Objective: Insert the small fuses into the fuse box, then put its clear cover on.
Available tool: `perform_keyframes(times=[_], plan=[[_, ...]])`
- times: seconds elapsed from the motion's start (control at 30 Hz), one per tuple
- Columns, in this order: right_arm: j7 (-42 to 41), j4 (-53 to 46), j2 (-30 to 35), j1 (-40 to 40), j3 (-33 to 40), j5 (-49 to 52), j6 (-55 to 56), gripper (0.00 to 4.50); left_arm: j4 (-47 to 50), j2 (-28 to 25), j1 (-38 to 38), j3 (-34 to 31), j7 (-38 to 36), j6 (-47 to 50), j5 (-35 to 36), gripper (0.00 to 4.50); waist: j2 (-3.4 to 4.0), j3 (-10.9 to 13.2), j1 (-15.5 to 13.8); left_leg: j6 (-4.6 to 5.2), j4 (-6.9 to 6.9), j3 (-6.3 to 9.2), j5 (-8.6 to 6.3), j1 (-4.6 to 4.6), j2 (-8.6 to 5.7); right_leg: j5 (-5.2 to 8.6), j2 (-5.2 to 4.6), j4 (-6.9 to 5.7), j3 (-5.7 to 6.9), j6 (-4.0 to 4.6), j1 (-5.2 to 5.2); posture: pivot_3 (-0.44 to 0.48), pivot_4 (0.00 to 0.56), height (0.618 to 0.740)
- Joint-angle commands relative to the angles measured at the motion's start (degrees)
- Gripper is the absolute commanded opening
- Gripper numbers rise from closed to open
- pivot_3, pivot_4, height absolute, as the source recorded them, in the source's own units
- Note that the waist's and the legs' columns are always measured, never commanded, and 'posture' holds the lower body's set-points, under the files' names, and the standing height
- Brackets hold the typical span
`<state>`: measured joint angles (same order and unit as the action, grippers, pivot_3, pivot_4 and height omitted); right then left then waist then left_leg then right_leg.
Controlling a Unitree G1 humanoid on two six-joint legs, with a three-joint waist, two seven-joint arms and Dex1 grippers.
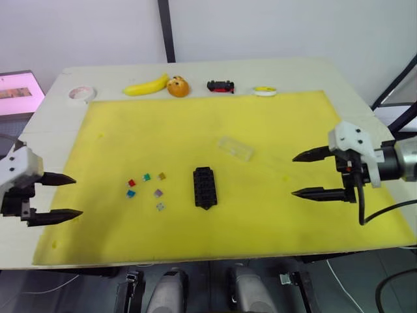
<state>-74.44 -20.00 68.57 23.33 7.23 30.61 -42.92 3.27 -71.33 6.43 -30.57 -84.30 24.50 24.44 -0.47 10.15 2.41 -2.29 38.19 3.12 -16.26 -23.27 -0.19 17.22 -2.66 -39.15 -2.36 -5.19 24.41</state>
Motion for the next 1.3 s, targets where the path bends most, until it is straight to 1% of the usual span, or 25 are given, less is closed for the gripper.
perform_keyframes(times=[0.03, 0.6, 0.8, 0.97, 1.03, 1.13, 1.23, 1.27, 1.3], plan=[[0.2, -0.5, 0.9, 1.1, 0.7, 0.4, 0.6, 4.47, 0.6, -0.1, -0.1, -2.6, -0.1, -0.1, 0.5, 4.5, 0.0, 0.0, 0.0, 0.0, 0.0, 0.0, 0.0, 0.0, 0.0, 0.0, 0.0, 0.0, 0.0, 0.0, 0.0, 0.0, 0.15, 0.74], [2.1, -1.4, 0.0, 1.9, -0.1, 1.1, 0.1, 4.47, 1.1, 0.5, -0.8, -0.8, 1.0, 1.0, 0.8, 4.5, 0.0, 0.0, 0.0, 0.0, 0.0, 0.0, 0.0, 0.0, 0.0, 0.0, 0.0, 0.0, 0.0, 0.0, 0.0, 0.0, 0.15, 0.74], [3.2, -1.7, -0.4, 2.4, -0.5, 1.7, -0.2, 4.47, 0.8, 0.4, -2.6, 0.5, 1.5, 1.7, 1.2, 4.5, 0.0, 0.0, 0.0, 0.0, 0.0, 0.0, 0.0, 0.0, 0.0, 0.0, 0.0, 0.0, 0.0, 0.0, 0.0, 0.0, 0.15, 0.74], [4.5, -2.6, -1.0, 2.2, -0.5, 2.6, -1.0, 4.47, 0.6, 1.5, -4.3, 0.9, 3.1, 3.8, 1.9, 4.5, 0.0, 0.0, 0.0, 0.0, 0.0, 0.0, 0.0, 0.0, 0.0, 0.0, 0.0, -0.01, 0.0, 0.0, 0.0, 0.0, 0.15, 0.74], [5.6, -2.6, -1.8, 3.1, -0.9, 2.9, -1.3, 4.47, 0.4, 1.8, -5.6, 1.6, 4.4, 6.1, 2.9, 4.5, -0.01, 0.0, 0.0, 0.0, 0.0, 0.01, 0.0, 0.0, 0.0, 0.0, 0.0, -0.02, 0.0, 0.0, 0.0, 0.0, 0.15, 0.74], [9.8, -2.9, -6.2, 6.6, -2.8, 3.3, -2.8, 4.47, 2.4, 2.6, -6.2, 2.6, 6.3, 15.3, 7.2, 4.5, -0.02, 0.0, 0.1, 0.0, 0.03, 0.01, 0.0, 0.0, 0.0, 0.0, 0.0, -0.04, 0.0, 0.0, -0.01, 0.0, 0.15, 0.74], [13.0, -3.2, -9.8, 9.3, -4.6, 3.3, -4.8, 4.47, 4.4, 3.2, -5.6, 3.1, 7.7, 20.6, 9.5, 4.5, -0.02, 0.0, 0.2, 0.0, 0.02, 0.02, 0.0, 0.0, 0.02, 0.0, 0.02, -0.06, -0.02, 0.0, 0.02, 0.0, 0.15, 0.74], [14.0, -3.8, -11.3, 10.4, -5.5, 3.1, -5.2, 4.47, 5.1, 4.0, -5.6, 2.9, 8.3, 23.2, 11.3, 4.5, -0.02, 0.0, 0.1, 0.0, 0.02, 0.04, 0.0, -0.01, 0.02, 0.0, 0.03, -0.07, -0.02, 0.0, 0.04, 0.0, 0.15, 0.74], [15.1, -4.7, -13.2, 11.9, -6.6, 3.4, -5.7, 4.47, 5.7, 5.5, -5.9, 2.3, 9.9, 27.8, 14.5, 4.5, -0.01, 0.0, 0.1, 0.0, 0.02, 0.04, 0.0, -0.02, 0.02, 0.0, 0.02, -0.07, -0.02, 0.0, 0.04, 0.0, 0.15, 0.74]])
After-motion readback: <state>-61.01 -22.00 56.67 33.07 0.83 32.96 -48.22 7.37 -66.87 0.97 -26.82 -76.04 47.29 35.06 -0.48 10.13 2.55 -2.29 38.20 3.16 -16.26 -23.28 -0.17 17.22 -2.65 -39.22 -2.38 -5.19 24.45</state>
